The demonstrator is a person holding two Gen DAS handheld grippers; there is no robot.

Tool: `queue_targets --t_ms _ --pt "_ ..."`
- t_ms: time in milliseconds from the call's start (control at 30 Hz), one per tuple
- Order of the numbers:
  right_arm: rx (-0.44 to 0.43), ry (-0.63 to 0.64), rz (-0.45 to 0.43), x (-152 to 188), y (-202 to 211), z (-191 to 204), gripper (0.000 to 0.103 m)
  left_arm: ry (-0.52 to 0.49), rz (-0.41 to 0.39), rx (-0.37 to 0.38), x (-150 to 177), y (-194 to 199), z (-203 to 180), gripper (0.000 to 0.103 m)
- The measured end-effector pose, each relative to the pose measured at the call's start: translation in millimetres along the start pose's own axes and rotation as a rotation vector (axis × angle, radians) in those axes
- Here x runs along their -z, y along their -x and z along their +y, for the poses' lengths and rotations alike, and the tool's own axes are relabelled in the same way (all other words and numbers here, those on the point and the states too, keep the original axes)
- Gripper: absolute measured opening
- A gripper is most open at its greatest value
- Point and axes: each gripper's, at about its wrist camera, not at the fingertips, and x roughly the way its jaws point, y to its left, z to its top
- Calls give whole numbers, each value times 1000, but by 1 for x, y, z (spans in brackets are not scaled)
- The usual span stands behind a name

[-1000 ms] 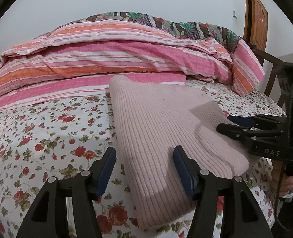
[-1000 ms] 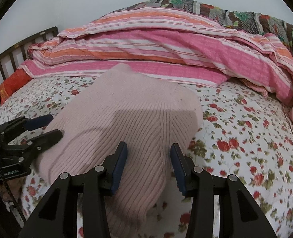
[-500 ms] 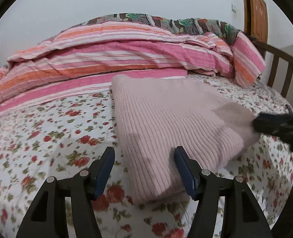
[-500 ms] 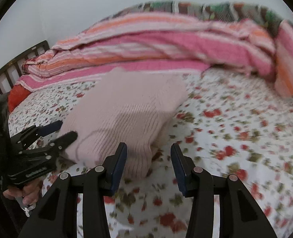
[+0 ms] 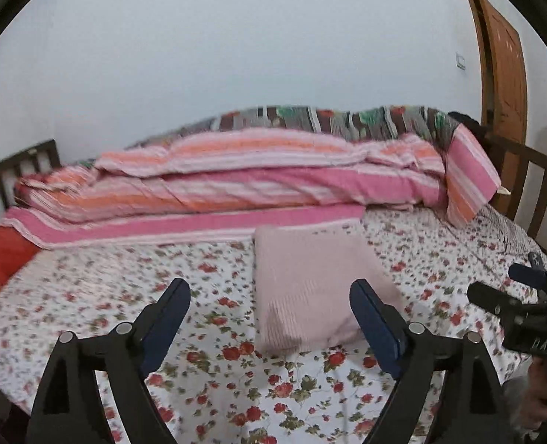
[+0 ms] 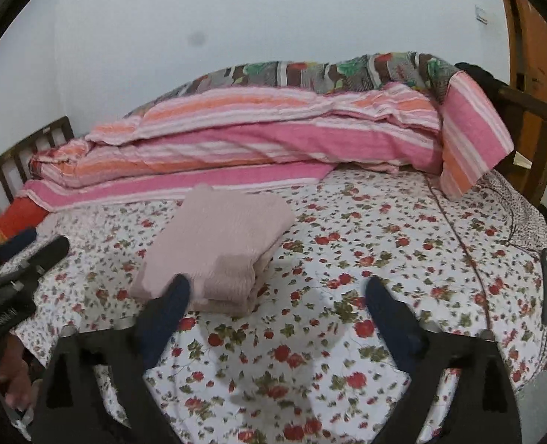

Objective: Fold small clothes

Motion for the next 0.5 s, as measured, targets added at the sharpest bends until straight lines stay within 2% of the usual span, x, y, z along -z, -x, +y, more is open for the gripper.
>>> queue_targets --t_ms 233,500 --pt "27 4 -28 -2 45 -9 103 14 0 -9 -6 31 -11 90" --pt "48 1 -44 6 68 -20 103 21 -7 0 -3 46 -21 90"
